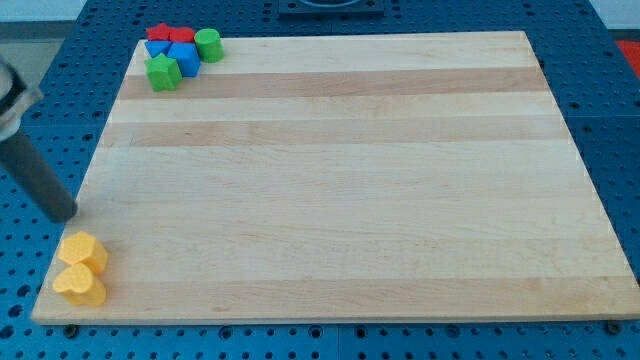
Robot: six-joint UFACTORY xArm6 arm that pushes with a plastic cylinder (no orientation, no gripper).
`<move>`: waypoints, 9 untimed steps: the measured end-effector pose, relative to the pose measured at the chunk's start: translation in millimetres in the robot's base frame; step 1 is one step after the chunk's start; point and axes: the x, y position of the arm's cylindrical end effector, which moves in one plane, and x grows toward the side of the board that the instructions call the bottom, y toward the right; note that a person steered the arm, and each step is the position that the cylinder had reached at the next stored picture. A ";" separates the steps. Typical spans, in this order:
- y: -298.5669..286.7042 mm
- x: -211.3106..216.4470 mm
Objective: Push the yellow heart to the right of the hexagon
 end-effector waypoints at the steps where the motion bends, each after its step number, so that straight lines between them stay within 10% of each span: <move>1: -0.3 5.3; 9: 20.9 100.6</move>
